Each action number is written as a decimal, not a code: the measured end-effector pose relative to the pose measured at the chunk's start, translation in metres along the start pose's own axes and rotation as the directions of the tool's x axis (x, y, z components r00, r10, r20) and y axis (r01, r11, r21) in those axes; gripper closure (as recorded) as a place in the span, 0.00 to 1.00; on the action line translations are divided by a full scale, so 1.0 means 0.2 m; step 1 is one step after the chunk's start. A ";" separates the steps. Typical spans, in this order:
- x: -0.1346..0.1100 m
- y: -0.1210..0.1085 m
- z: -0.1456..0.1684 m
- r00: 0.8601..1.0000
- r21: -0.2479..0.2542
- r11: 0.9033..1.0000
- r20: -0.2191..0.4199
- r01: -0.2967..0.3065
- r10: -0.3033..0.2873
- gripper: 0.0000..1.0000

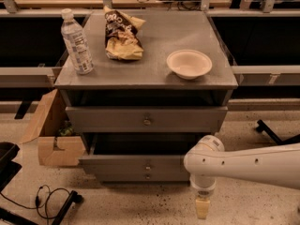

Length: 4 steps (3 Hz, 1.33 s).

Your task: Open middle drawer

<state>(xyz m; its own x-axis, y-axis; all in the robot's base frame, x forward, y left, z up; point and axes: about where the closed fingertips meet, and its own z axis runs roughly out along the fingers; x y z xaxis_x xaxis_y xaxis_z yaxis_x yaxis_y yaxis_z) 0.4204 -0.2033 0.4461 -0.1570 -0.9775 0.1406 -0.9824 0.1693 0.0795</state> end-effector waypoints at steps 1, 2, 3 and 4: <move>0.01 -0.08 -0.16 0.999 0.124 0.992 0.030 0.017 -0.021 0.02; 0.00 -0.20 -0.32 0.993 0.229 0.973 0.111 0.023 -0.050 0.00; -0.03 -0.30 -0.40 0.980 0.280 0.959 0.174 0.041 -0.093 0.00; -0.09 -0.41 -0.35 0.977 0.283 0.958 0.185 0.052 -0.108 0.00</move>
Offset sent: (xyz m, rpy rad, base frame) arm 0.0815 0.0073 0.1050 0.1873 -0.3906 0.1356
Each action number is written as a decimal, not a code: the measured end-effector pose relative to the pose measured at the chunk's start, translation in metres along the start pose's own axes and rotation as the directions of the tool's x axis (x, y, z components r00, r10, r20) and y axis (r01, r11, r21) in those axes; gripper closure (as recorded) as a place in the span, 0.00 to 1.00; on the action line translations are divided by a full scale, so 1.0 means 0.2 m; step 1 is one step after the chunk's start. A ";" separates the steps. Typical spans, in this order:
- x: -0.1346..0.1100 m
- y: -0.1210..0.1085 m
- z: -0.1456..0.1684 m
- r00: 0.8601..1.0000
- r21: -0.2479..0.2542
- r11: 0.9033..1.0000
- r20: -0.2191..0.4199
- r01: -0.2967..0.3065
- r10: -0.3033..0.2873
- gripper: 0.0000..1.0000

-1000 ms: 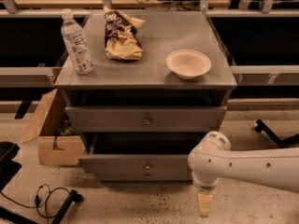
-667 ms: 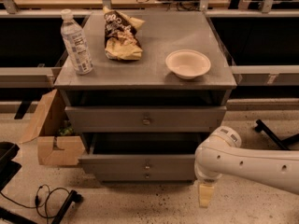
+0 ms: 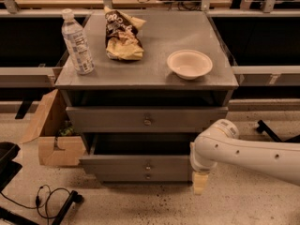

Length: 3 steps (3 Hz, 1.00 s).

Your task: Open middle drawer

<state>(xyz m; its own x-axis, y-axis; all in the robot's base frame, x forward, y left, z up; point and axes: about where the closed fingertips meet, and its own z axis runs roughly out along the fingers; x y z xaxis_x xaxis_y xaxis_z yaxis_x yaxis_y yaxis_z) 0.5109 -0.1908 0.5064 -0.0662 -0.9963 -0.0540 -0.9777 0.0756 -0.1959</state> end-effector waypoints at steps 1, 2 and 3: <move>-0.03 -0.08 0.16 0.998 -0.025 1.000 -0.065 -0.012 0.010 0.00; -0.06 -0.17 0.32 0.989 -0.052 0.997 -0.139 -0.064 0.056 0.00; -0.08 -0.18 0.35 0.988 -0.057 0.996 -0.142 -0.070 0.061 0.00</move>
Offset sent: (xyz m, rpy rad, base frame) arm 0.0801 0.0211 -0.0903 -0.1961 0.1196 -0.1650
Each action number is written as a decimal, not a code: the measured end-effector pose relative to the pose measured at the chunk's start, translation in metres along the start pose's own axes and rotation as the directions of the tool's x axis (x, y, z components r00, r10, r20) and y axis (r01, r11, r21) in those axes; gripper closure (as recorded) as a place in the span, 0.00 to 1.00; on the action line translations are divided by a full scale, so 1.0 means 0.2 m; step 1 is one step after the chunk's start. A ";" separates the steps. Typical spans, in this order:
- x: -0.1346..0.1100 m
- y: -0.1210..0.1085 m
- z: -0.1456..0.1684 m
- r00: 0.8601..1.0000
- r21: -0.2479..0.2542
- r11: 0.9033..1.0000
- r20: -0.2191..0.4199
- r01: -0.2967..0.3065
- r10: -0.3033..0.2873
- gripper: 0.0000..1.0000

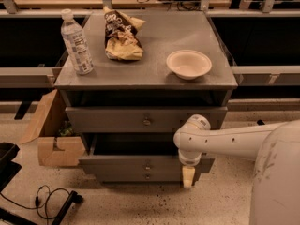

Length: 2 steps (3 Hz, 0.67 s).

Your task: Open middle drawer

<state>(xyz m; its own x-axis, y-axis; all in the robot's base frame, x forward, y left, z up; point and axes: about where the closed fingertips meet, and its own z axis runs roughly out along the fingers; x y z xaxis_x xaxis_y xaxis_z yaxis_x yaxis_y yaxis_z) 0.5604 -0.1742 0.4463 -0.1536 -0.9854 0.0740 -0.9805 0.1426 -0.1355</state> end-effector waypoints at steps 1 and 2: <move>0.01 0.03 0.02 1.000 -0.023 1.000 0.029 -0.003 0.003 0.00; 0.10 0.19 0.18 0.996 -0.159 0.986 0.057 -0.053 0.063 0.26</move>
Offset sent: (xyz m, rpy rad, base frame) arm -0.0570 -0.0236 -0.0638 0.1621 0.2349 -0.1102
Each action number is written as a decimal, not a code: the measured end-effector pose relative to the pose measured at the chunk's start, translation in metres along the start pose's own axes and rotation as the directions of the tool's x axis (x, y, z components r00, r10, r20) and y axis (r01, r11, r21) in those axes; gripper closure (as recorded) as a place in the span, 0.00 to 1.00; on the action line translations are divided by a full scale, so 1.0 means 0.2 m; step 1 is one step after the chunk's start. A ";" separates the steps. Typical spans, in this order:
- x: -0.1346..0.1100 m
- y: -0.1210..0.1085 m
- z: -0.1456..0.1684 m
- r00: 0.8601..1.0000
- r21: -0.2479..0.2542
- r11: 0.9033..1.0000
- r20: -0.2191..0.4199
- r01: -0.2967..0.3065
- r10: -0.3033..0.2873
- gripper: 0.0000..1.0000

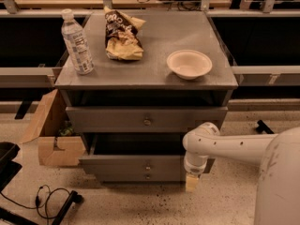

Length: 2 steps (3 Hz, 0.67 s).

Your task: Open middle drawer

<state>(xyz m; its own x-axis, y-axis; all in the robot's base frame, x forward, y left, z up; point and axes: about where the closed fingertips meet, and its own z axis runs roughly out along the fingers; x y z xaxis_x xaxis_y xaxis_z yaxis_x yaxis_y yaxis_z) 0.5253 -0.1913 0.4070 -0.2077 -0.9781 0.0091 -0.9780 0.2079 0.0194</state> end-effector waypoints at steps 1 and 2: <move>0.00 0.00 -0.01 1.000 -0.004 1.000 0.000 -0.002 0.002 0.50; 0.00 0.00 -0.05 1.000 -0.004 1.000 0.000 -0.002 0.002 0.73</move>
Offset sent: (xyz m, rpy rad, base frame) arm -0.0621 -0.0308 0.0271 -0.0876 0.1136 -0.0792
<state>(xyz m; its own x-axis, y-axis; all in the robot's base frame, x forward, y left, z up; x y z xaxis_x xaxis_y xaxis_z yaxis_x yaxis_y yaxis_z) 0.5254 -0.1914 0.4172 -0.2095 -0.9778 0.0096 -0.9775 0.2097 0.0239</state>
